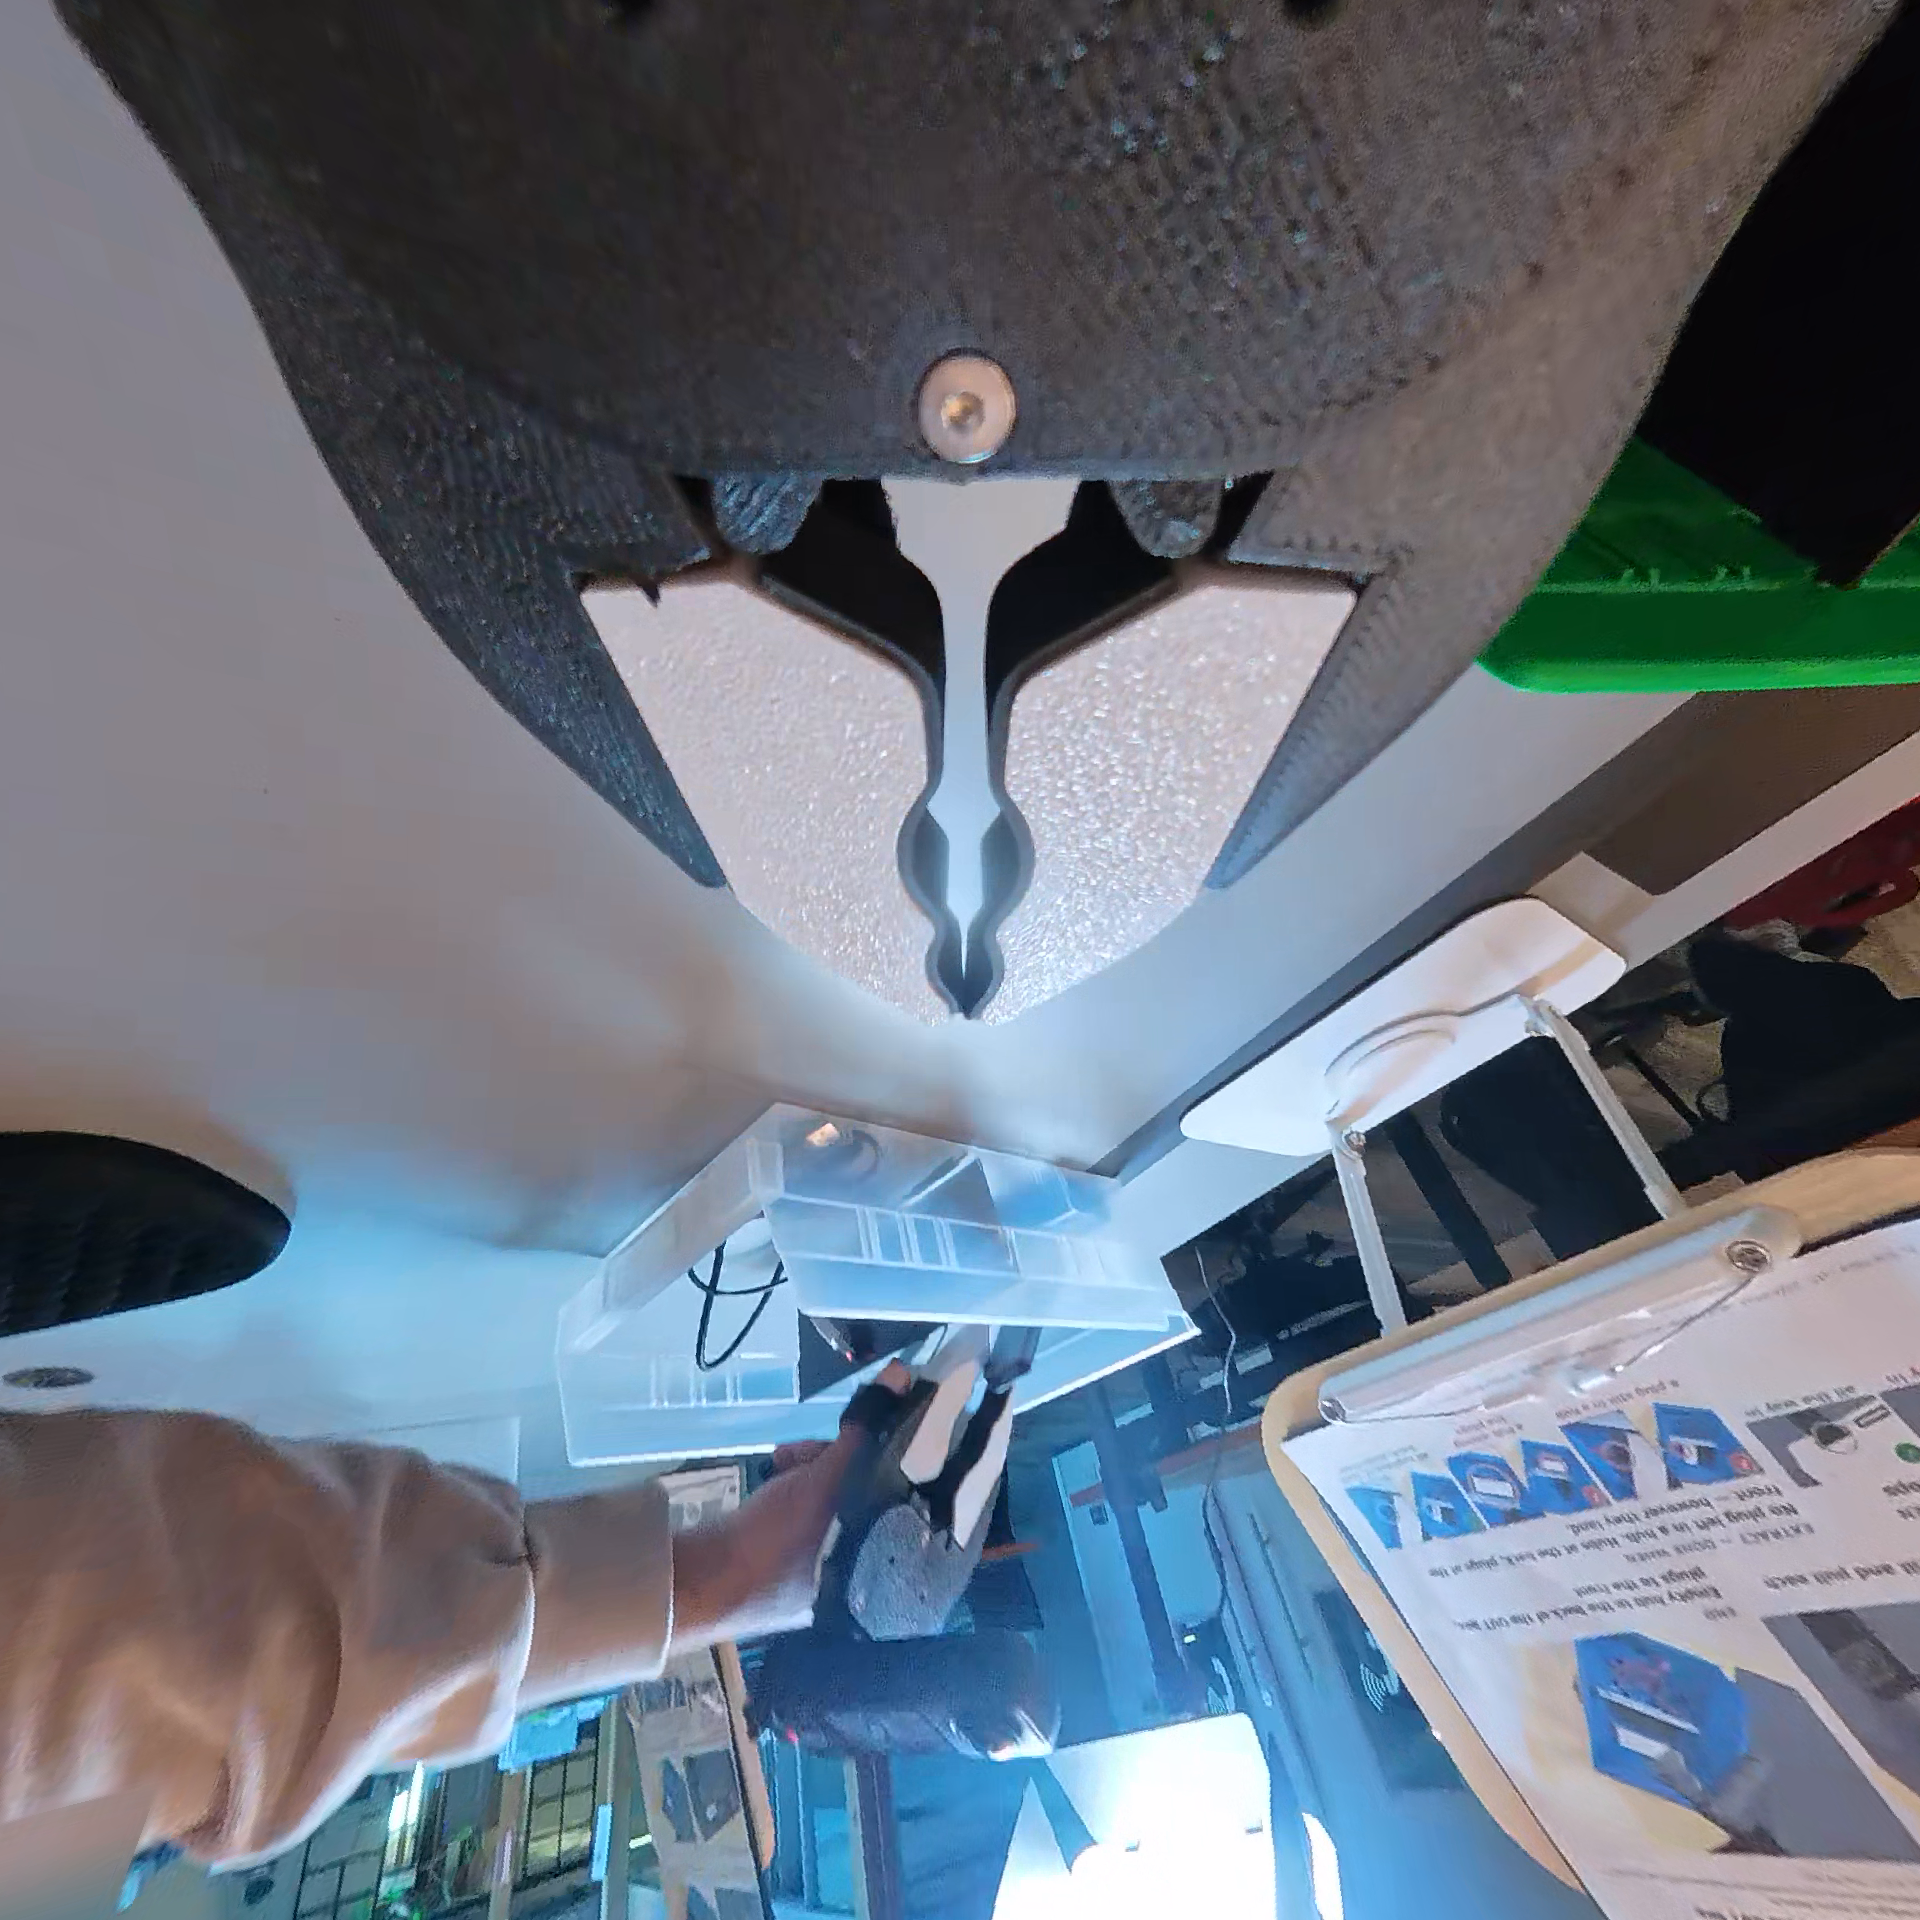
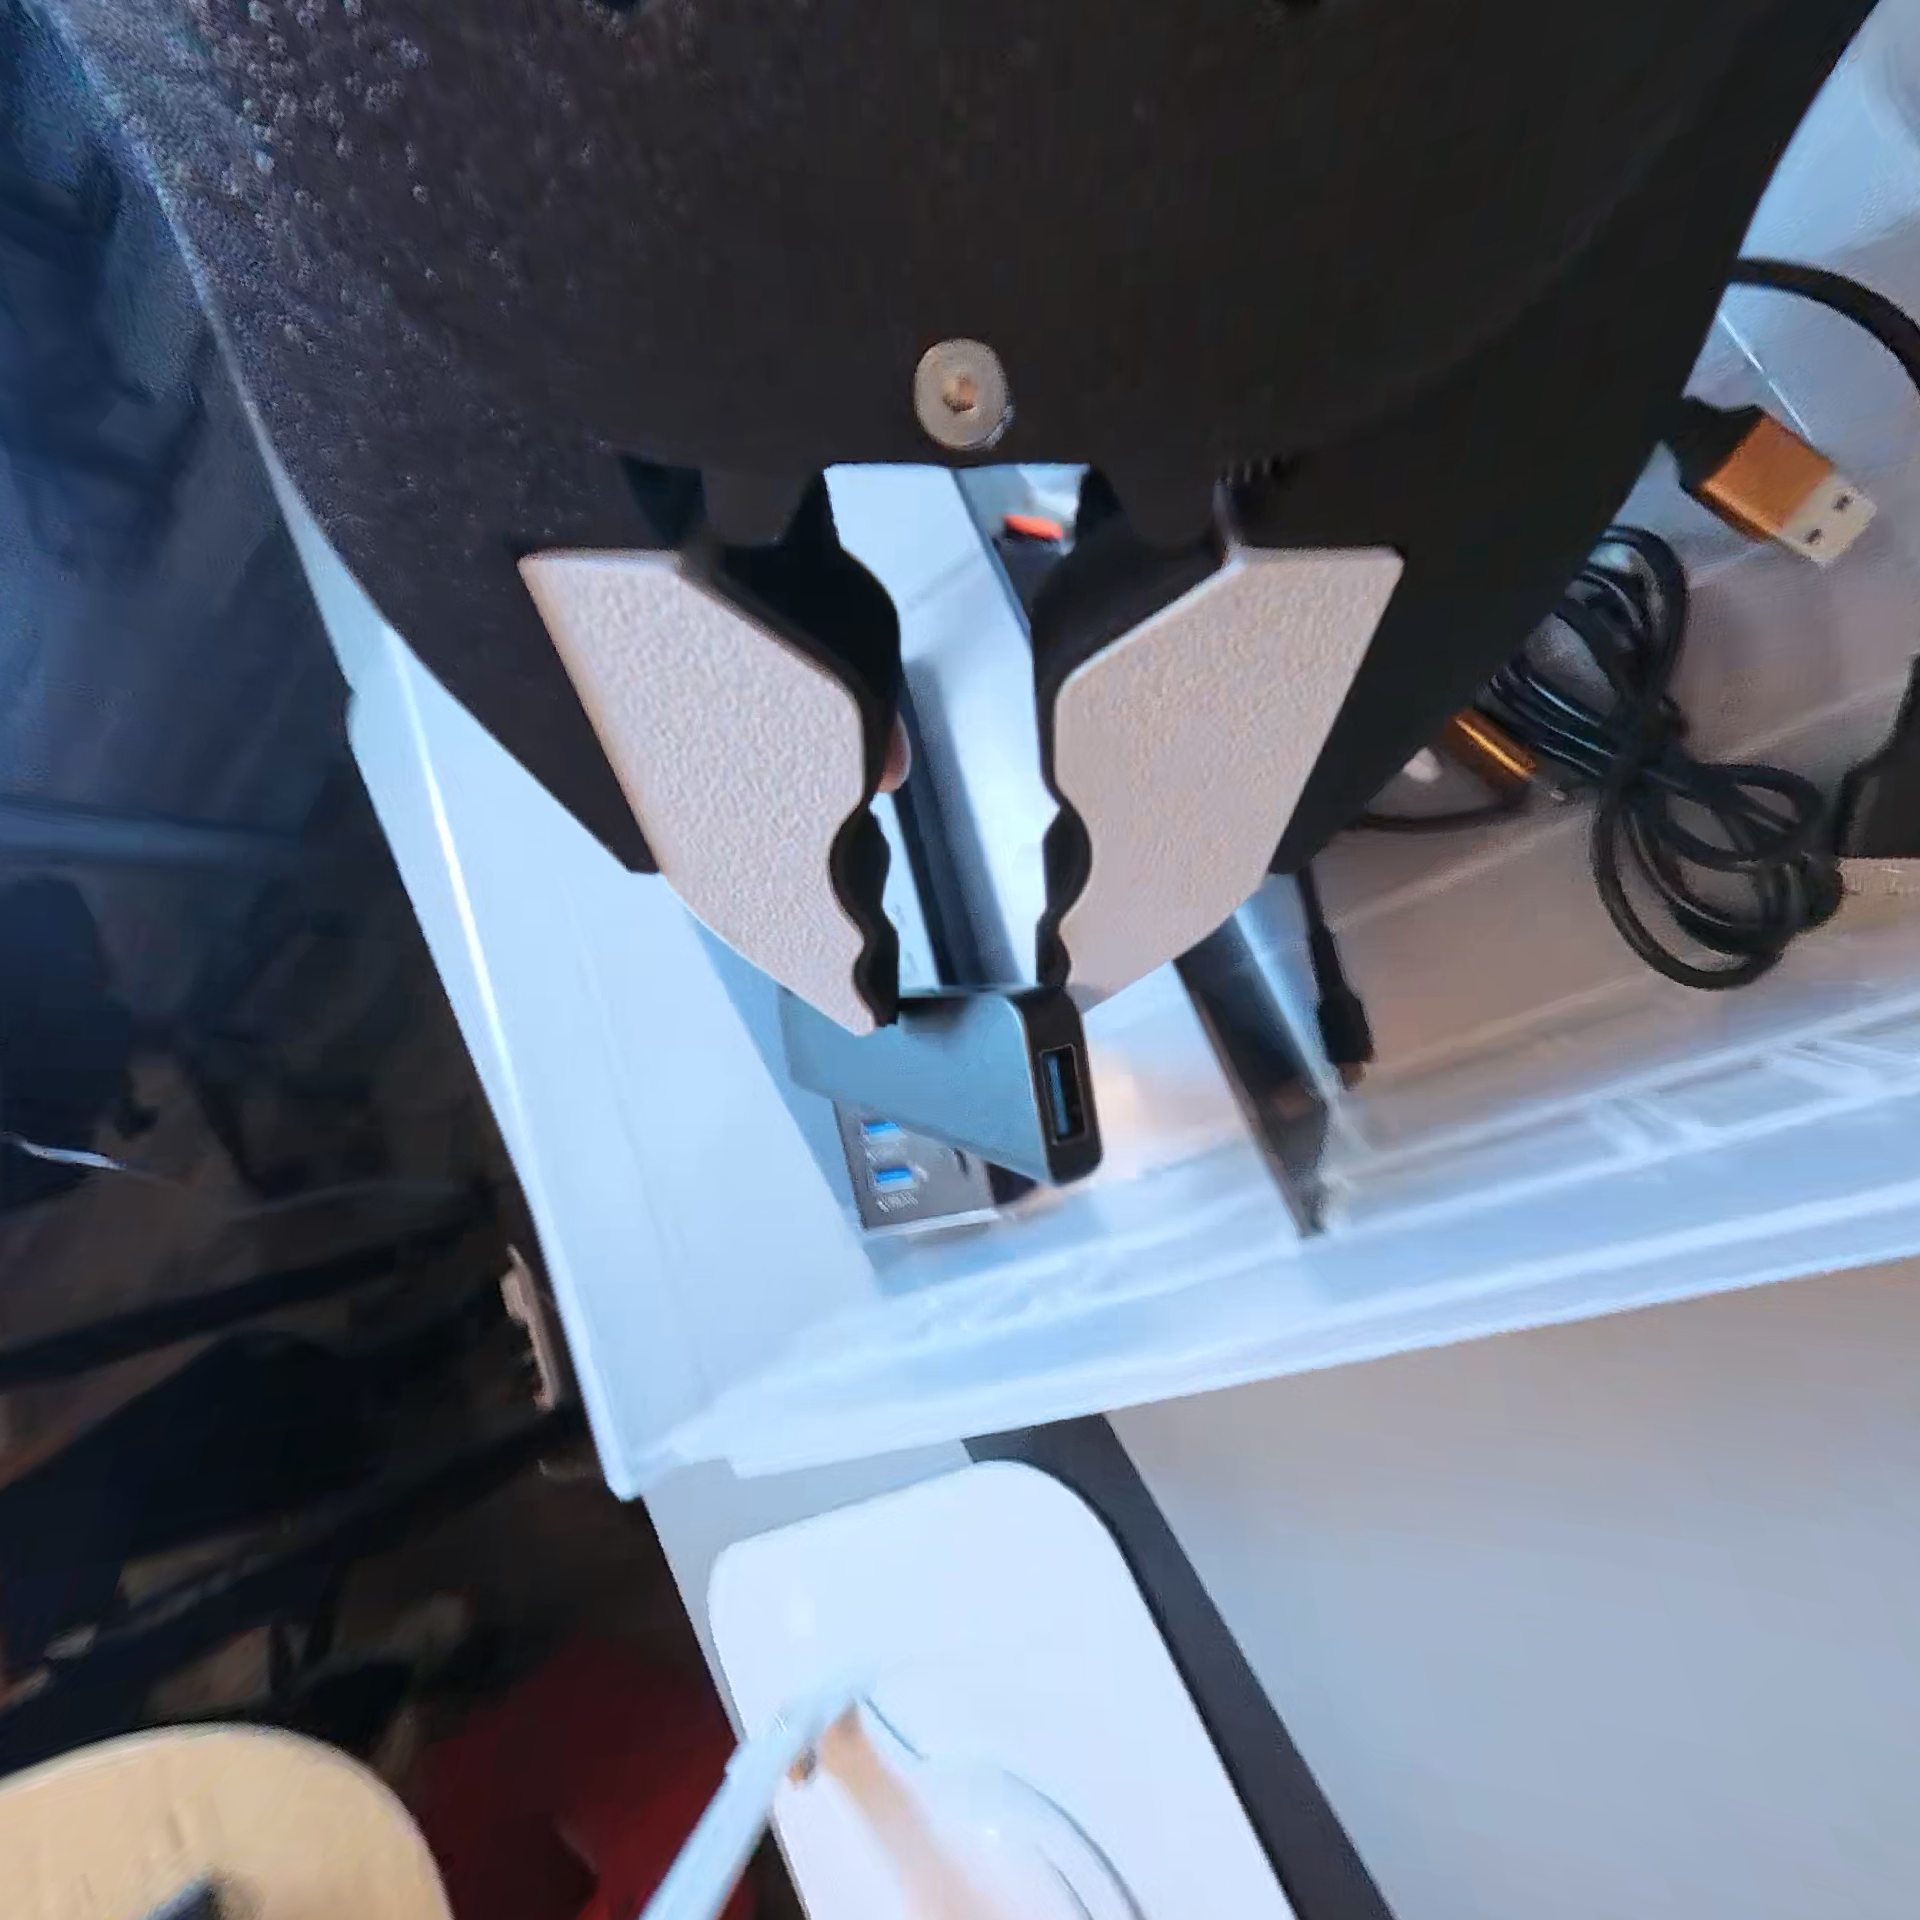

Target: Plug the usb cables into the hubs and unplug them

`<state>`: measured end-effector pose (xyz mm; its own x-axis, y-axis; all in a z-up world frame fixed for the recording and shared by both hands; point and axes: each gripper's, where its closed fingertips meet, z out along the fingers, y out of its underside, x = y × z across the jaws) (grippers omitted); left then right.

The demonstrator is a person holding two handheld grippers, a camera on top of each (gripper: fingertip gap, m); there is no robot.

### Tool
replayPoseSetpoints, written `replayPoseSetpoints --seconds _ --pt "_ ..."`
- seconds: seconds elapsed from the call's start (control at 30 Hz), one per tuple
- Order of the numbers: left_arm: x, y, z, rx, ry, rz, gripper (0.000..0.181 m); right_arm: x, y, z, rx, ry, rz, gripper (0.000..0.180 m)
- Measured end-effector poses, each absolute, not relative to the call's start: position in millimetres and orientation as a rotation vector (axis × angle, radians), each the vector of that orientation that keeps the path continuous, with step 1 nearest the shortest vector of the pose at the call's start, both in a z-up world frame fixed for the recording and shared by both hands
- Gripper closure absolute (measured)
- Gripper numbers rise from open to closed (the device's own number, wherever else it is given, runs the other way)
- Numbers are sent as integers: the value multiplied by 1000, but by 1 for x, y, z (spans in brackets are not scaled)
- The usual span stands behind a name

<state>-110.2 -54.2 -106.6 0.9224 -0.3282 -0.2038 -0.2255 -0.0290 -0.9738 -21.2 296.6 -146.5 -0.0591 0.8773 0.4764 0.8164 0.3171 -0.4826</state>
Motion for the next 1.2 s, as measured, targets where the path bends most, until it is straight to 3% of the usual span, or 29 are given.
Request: replayPoseSetpoints --seconds 0.03,0.3,0.43,0.63,0.77,0.87,0.9,0.93,0.97,1.2 --pt "-109 -54 -109 -1623 447 -82 180 -16 302 -144 -1517 -1875 55 155" --pt "-107 -54 -113 -1654 469 -35 180 19 277 -109 -1613 -1933 265 139" --pt "-128 -59 -101 -1658 402 30 167 38 238 -87 -1519 -1916 414 140" --pt "-191 -81 -117 -1912 404 308 147 93 166 -149 -1471 -2312 255 128" --pt "-226 -108 -163 -2273 451 337 135 99 154 -190 -1377 -2459 19 121" --pt "-243 -132 -202 -2545 551 401 126 83 147 -207 -1308 -2513 -45 127" --pt "-251 -138 -214 -2614 597 458 127 76 149 -211 -1275 -2524 -82 133" --pt "-260 -137 -219 -2626 628 550 145 70 152 -215 -1251 -2536 -118 142" --pt "-266 -133 -221 -2602 657 608 149 67 150 -220 -1244 -2578 -123 145" --pt "-227 -102 -219 -2459 807 604 151 72 113 -222 -1079 -2642 -94 150"
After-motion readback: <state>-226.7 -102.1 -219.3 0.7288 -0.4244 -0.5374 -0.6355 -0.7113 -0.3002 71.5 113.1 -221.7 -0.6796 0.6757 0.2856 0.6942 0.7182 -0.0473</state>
